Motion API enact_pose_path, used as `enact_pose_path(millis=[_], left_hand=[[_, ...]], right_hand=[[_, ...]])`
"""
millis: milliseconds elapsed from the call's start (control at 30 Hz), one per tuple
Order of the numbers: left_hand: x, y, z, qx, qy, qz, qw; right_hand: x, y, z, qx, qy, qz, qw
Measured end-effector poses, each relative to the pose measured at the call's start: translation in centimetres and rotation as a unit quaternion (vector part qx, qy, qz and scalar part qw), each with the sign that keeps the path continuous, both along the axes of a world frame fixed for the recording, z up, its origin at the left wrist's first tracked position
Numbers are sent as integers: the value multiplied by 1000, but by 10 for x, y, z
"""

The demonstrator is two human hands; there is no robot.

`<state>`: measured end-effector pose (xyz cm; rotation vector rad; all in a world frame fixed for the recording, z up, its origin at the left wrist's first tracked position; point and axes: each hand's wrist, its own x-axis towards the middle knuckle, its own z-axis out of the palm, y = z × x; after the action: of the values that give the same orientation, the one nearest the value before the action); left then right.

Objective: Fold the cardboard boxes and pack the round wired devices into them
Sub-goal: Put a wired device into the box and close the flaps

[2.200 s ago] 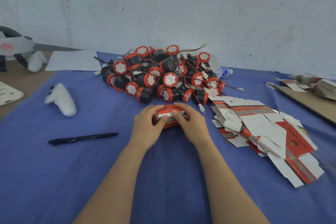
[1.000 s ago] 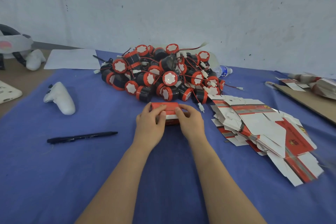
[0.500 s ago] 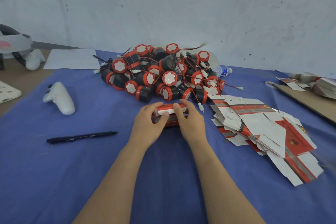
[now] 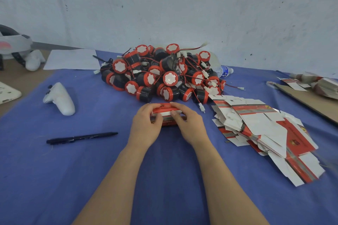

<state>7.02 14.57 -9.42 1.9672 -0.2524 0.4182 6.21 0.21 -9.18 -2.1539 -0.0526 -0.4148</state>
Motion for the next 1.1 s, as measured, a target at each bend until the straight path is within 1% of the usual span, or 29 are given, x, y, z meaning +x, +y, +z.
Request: enact_pose_path(millis=[233, 367, 467, 600, 667, 733, 800, 867, 933, 1033, 1100], left_hand=[[-1, 1, 3, -18, 17, 0, 1000], [0, 1, 3, -29, 33, 3, 999], [0, 1, 3, -30, 33, 2, 999], [-1, 1, 4, -5, 12, 3, 1000], [-1, 0, 3, 12, 14, 7, 1000], [-1, -1, 2, 31, 25, 16, 999], [-1, -3, 1, 39, 26, 22, 999], [-2, -5, 2, 7, 21, 28, 999], [-2, -6, 4, -35, 28, 38, 998], [-2, -7, 5, -101, 87, 39, 990], [0, -8, 5, -149, 162, 35, 975]], right_hand=[[-1, 3, 2, -60, 18, 6, 998], [-3, -2, 6, -26, -1, 4, 1000], [-4, 2, 4, -24, -29, -34, 999], [-3, 9, 5, -89, -70, -89, 990], [-3, 13, 4, -129, -78, -92, 984], [-4, 17, 1, -144, -67, -82, 984], [-6, 19, 0, -106, -53, -74, 990], [-5, 18, 0, -24, -29, -80, 996], [-4, 19, 2, 68, 7, -96, 993], [1, 22, 3, 171, 43, -106, 979], [3, 24, 5, 207, 80, -113, 968]])
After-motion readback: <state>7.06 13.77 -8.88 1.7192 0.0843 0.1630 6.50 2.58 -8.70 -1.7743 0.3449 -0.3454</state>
